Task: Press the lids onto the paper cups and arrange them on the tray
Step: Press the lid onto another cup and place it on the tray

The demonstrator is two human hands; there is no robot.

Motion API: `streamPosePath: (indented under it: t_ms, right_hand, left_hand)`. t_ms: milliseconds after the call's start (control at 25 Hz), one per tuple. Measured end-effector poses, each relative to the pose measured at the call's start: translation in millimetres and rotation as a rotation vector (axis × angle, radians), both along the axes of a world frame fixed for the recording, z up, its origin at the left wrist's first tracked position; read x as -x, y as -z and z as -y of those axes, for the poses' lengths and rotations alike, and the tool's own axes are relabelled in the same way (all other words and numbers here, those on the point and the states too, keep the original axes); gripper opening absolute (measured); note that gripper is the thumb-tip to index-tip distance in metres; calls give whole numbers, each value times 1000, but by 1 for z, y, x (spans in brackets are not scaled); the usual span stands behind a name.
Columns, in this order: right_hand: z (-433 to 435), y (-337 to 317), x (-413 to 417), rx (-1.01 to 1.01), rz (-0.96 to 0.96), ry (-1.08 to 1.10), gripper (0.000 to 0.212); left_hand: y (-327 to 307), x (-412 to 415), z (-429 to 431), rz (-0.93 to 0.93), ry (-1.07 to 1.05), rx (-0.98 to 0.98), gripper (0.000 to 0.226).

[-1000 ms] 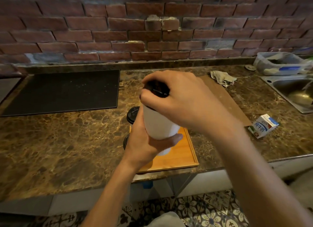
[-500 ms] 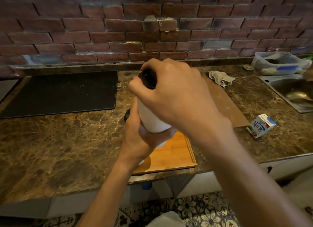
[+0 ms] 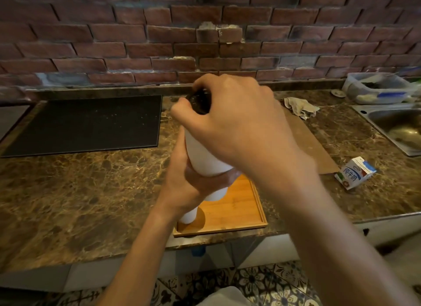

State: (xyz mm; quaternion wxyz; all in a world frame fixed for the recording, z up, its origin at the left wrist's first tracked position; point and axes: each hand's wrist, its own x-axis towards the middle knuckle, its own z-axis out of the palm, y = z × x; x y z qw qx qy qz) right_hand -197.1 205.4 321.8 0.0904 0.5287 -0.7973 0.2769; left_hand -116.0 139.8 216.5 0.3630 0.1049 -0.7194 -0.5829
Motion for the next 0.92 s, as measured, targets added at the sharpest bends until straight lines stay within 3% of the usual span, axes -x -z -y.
streamPosePath:
  t_ms: [80, 200, 280, 360, 440, 520, 600, 760, 920]
  right_hand:
    - [0, 1, -1, 19, -84, 54, 40]
    - [-11, -21, 22, -73, 304, -499, 31]
    - [-16, -28, 34, -97, 459, -647, 31]
    - [-11, -21, 28, -89, 378, -448, 32]
    - [0, -7, 9, -33, 172, -139, 34]
    - [7, 0, -7, 38, 24, 24, 35]
    - [5, -7, -3, 54, 35, -66, 31]
    - [-11, -25, 26, -49, 350, -617, 25]
    - [-8, -19, 22, -15, 295, -620, 27]
  left_hand:
    - [0, -1, 0, 10, -11, -19, 72]
    - [-5, -7, 11, 31, 78, -22, 80]
    - [-8, -9, 14, 66, 137, 62, 72]
    - [-9, -7, 9, 62, 89, 41, 74]
    - [-6, -4, 2, 23, 16, -27, 73]
    - [-6, -3, 0, -7, -9, -34, 74]
    - [-7, -6, 5, -4, 28, -18, 78]
    - [-12, -12, 15, 54, 136, -7, 78]
    - [-10, -14, 16, 72, 154, -16, 71]
